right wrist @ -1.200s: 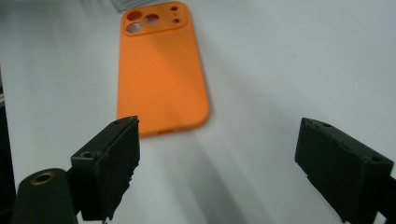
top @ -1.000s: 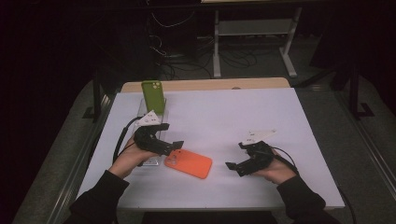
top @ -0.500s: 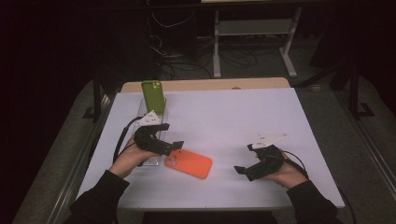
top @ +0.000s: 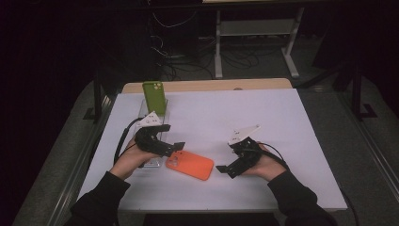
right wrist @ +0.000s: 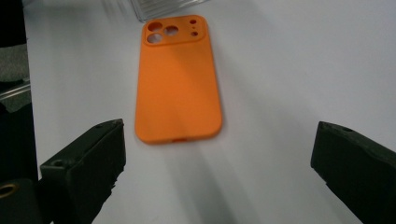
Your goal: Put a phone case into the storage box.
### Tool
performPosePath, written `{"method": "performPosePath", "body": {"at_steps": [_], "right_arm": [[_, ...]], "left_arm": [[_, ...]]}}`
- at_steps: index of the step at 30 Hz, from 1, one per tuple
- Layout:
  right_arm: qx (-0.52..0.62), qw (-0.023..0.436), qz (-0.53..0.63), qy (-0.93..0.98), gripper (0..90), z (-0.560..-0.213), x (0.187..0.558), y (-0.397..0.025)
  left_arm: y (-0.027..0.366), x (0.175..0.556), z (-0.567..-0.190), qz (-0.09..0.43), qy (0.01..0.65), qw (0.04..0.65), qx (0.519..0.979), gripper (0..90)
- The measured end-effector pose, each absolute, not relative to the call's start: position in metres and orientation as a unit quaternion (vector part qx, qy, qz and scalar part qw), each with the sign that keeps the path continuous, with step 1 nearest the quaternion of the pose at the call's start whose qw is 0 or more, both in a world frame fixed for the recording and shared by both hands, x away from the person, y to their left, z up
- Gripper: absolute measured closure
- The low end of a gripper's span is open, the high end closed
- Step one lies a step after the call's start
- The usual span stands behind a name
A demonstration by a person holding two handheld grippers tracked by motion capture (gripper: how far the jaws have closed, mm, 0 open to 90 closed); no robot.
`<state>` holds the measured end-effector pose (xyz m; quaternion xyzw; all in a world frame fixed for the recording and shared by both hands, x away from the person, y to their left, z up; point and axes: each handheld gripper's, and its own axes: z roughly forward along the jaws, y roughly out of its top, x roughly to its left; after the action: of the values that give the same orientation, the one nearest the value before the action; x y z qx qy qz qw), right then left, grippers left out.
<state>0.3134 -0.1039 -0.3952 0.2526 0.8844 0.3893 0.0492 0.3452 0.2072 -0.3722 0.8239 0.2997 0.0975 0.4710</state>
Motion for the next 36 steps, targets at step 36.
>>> {"method": "performPosePath", "body": {"at_steps": [36], "right_arm": [[0.185,0.030,0.298,0.936,6.6,-0.434,0.340,-0.004]], "left_arm": [[0.208,0.347,-0.372,0.100,0.301,0.474,0.822,5.5]]}}
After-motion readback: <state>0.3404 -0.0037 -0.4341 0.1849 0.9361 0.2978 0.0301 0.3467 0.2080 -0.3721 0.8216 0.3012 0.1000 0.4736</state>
